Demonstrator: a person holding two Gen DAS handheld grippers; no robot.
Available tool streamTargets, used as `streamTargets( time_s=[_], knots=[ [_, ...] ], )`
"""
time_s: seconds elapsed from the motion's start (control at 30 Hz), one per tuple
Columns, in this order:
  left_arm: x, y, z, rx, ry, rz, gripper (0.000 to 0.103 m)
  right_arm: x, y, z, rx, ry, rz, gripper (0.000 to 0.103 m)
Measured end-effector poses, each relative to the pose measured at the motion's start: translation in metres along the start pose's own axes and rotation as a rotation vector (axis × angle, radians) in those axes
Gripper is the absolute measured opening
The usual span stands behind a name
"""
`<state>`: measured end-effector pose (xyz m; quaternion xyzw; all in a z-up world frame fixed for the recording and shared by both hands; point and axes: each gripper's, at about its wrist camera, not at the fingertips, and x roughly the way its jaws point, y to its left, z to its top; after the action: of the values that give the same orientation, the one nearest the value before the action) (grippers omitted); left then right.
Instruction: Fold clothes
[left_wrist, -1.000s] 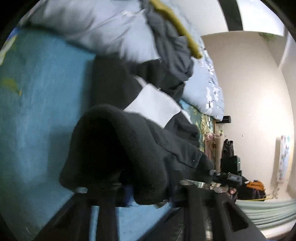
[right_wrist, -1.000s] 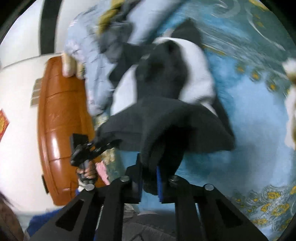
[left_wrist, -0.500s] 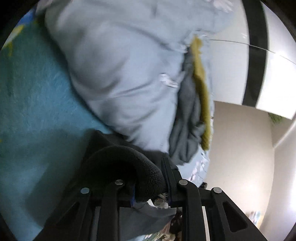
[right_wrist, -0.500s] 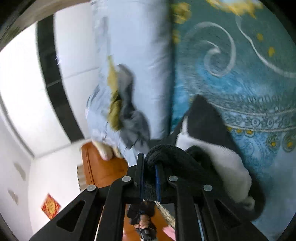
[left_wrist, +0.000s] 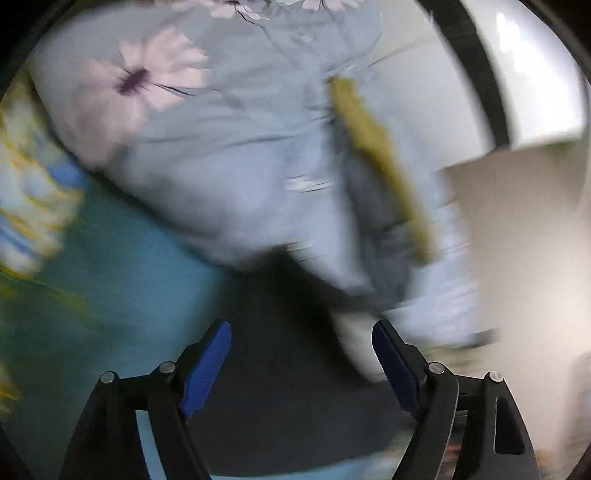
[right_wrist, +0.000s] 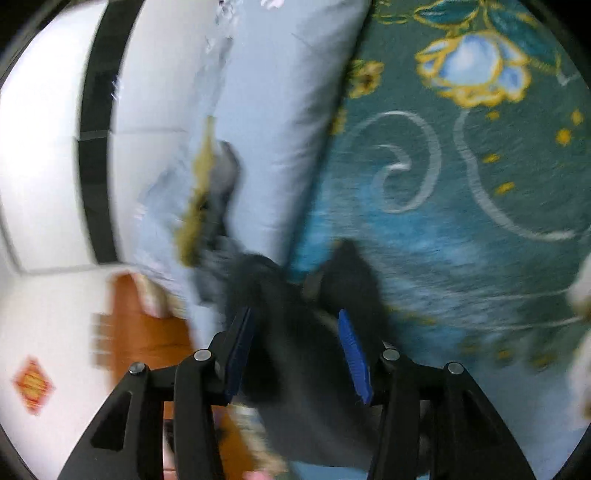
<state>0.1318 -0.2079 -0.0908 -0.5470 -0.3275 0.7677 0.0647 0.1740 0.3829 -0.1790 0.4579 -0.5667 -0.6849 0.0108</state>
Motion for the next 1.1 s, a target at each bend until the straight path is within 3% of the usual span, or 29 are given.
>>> streamTargets(
  time_s=[0.07, 0.13, 0.27, 0.33, 0.37, 0.4, 0.43, 0.53, 0.67, 0.77, 0.83, 0.93, 0.97, 1.03, 1.07, 1.1],
  knots=[
    [0.018, 0.004, -0.005, 0.014, 0.043, 0.056, 0.082, 0.006, -0.002, -0.001, -0.045, 0.028, -0.054, 0.049],
    [0.036, 0.007, -0.011, 0.029, 0.086, 0.112, 0.081, 0.011, -0.001, -0.001, -0.064, 0.034, -0.051, 0.049],
    [0.063, 0.006, -0.011, -0.003, 0.120, 0.117, 0.077, 0.019, 0.008, 0.004, -0.081, 0.018, 0.009, 0.049],
    [0.067, 0.003, -0.010, -0.010, 0.109, 0.113, 0.050, 0.021, 0.015, 0.004, -0.092, 0.030, 0.023, 0.040],
    [0.068, 0.001, -0.010, -0.013, 0.103, 0.110, 0.043, 0.022, 0.018, 0.004, -0.099, 0.037, 0.028, 0.034],
    [0.070, 0.000, -0.010, -0.016, 0.098, 0.108, 0.028, 0.025, 0.023, 0.004, -0.111, 0.043, 0.008, 0.018],
    [0.069, -0.004, -0.010, -0.005, 0.090, 0.120, 0.023, 0.028, 0.027, 0.004, -0.124, 0.049, -0.024, 0.008],
    [0.054, -0.014, -0.012, 0.030, 0.055, 0.128, 0.011, 0.021, 0.031, 0.003, -0.146, 0.012, -0.016, 0.006],
    [0.008, -0.028, -0.007, 0.051, -0.078, -0.027, 0.011, -0.007, 0.035, 0.008, -0.155, -0.092, 0.075, 0.003],
    [0.013, -0.032, -0.008, 0.088, -0.066, 0.028, 0.011, -0.022, 0.028, 0.023, -0.122, -0.170, 0.086, 0.000],
    [0.030, -0.026, -0.013, 0.056, -0.019, 0.074, 0.012, -0.021, 0.017, 0.027, -0.079, -0.164, 0.051, 0.000],
    [0.038, -0.005, -0.016, -0.023, 0.013, 0.059, 0.015, -0.019, 0.009, 0.019, -0.085, -0.137, -0.012, 0.003],
    [0.037, -0.002, -0.017, -0.033, 0.020, 0.052, 0.019, -0.019, 0.009, 0.012, -0.112, -0.123, -0.029, 0.004],
    [0.032, 0.004, -0.020, -0.044, 0.046, 0.046, 0.042, -0.022, 0.010, 0.001, -0.166, -0.105, -0.080, 0.004],
    [0.031, 0.005, -0.021, -0.046, 0.054, 0.040, 0.047, -0.023, 0.010, -0.006, -0.193, -0.093, -0.110, 0.004],
    [0.028, 0.007, -0.024, -0.043, 0.057, 0.029, 0.055, -0.024, 0.009, -0.013, -0.205, -0.079, -0.128, 0.014]
  ],
)
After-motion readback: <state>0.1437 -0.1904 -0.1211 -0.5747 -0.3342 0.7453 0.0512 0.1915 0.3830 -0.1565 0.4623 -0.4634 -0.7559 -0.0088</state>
